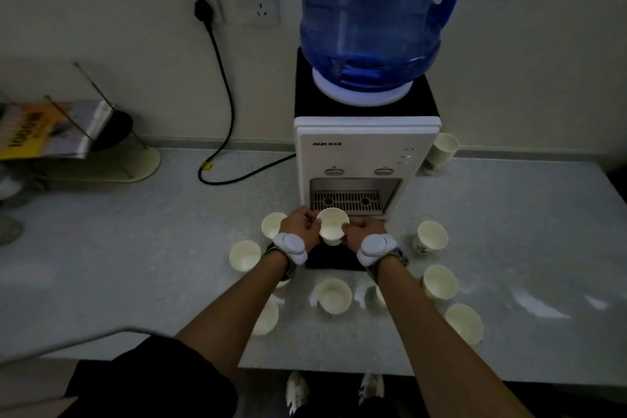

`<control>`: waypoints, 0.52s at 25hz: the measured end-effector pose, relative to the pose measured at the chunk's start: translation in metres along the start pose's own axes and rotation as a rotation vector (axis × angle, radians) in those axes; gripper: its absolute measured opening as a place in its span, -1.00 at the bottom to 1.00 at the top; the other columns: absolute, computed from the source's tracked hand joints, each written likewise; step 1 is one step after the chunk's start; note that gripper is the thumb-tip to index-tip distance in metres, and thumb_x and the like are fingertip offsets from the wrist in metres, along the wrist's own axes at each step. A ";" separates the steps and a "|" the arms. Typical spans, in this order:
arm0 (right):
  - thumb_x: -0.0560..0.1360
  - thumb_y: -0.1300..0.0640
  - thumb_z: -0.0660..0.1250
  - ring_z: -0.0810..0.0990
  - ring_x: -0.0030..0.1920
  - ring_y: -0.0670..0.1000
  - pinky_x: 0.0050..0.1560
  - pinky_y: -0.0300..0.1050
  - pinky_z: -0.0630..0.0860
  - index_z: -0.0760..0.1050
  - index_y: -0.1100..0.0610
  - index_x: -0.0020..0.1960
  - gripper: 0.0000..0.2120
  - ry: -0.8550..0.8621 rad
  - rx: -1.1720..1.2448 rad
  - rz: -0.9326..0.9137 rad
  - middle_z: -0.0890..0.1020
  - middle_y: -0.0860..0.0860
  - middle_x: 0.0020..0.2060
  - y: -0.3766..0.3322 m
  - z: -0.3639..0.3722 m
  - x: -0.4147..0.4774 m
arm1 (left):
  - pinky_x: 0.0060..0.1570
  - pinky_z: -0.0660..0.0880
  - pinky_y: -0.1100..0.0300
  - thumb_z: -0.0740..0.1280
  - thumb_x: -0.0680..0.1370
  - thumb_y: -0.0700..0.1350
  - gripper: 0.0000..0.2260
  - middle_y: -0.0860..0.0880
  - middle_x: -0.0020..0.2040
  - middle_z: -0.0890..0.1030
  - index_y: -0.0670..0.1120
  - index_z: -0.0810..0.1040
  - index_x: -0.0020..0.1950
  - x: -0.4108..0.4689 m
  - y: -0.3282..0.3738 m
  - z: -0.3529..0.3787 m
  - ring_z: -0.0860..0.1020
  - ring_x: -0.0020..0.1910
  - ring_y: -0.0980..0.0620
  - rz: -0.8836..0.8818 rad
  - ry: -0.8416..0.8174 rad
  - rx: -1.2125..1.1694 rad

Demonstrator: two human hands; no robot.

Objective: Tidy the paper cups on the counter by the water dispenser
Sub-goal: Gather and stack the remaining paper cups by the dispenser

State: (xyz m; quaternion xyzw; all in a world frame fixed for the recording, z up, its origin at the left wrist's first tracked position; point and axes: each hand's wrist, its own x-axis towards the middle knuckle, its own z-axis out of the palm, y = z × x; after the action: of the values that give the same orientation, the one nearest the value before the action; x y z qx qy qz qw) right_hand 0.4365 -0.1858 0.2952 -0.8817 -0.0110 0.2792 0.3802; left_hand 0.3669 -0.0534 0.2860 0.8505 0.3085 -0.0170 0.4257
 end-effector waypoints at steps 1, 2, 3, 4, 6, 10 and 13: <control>0.52 0.12 0.31 0.61 0.13 0.25 0.21 0.06 0.53 0.64 0.31 0.10 -0.70 -0.011 -0.014 -0.015 0.67 0.26 0.08 -0.006 0.006 -0.006 | -0.01 0.61 -0.05 0.34 0.55 -0.08 -0.79 -0.24 -0.04 0.69 -0.21 0.55 0.07 -0.004 -0.005 -0.009 0.67 -0.07 -0.22 -0.002 0.010 -0.018; 0.52 0.11 0.31 0.61 0.13 0.24 0.20 0.03 0.53 0.64 0.29 0.09 -0.71 -0.015 -0.024 -0.026 0.67 0.24 0.08 -0.010 0.011 -0.011 | -0.03 0.62 -0.06 0.34 0.55 -0.09 -0.79 -0.25 -0.05 0.69 -0.21 0.55 0.07 -0.007 -0.009 -0.017 0.68 -0.08 -0.22 -0.002 0.022 -0.034; 0.51 0.10 0.31 0.61 0.14 0.21 0.21 0.00 0.53 0.65 0.25 0.09 -0.71 -0.027 -0.029 -0.030 0.68 0.21 0.08 -0.014 0.017 -0.013 | -0.03 0.62 -0.06 0.34 0.55 -0.09 -0.80 -0.24 -0.06 0.69 -0.20 0.56 0.06 -0.010 -0.013 -0.025 0.68 -0.09 -0.21 -0.004 0.037 -0.042; 0.50 0.10 0.31 0.61 0.16 0.19 0.22 -0.04 0.52 0.65 0.22 0.10 -0.72 -0.043 -0.037 -0.030 0.68 0.17 0.10 -0.017 0.021 -0.015 | -0.04 0.63 -0.05 0.34 0.55 -0.09 -0.82 -0.23 -0.07 0.69 -0.19 0.56 0.04 -0.012 -0.015 -0.032 0.68 -0.10 -0.20 -0.004 0.053 -0.043; 0.51 0.11 0.30 0.60 0.17 0.19 0.23 -0.05 0.52 0.64 0.23 0.13 -0.71 -0.095 -0.054 -0.042 0.67 0.17 0.11 -0.029 0.032 -0.019 | -0.02 0.63 0.00 0.34 0.55 -0.09 -0.84 -0.20 -0.07 0.70 -0.17 0.58 0.02 -0.014 -0.020 -0.049 0.68 -0.09 -0.17 -0.012 0.083 -0.037; 0.49 0.15 0.31 0.64 0.06 0.22 0.09 -0.06 0.57 0.67 0.26 0.03 -0.75 -0.116 -0.028 -0.046 0.70 0.22 0.01 -0.054 0.050 -0.020 | 0.00 0.62 0.00 0.34 0.55 -0.10 -0.81 -0.21 -0.03 0.69 -0.21 0.59 0.05 -0.013 -0.030 -0.076 0.67 -0.05 -0.17 -0.022 0.140 -0.036; 0.46 0.13 0.34 0.68 0.02 0.14 0.08 -0.09 0.62 0.64 0.23 0.06 -0.75 -0.170 0.031 -0.013 0.72 0.15 -0.02 -0.066 0.062 -0.010 | -0.01 0.62 -0.02 0.34 0.54 -0.12 -0.80 -0.21 -0.02 0.69 -0.21 0.58 0.09 -0.005 -0.037 -0.089 0.67 -0.05 -0.17 -0.039 0.168 -0.050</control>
State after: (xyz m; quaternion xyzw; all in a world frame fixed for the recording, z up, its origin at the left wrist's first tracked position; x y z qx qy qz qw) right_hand 0.4094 -0.1003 0.3103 -0.8487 -0.0447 0.3506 0.3934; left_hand 0.3217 0.0257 0.3176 0.8318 0.3600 0.0542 0.4191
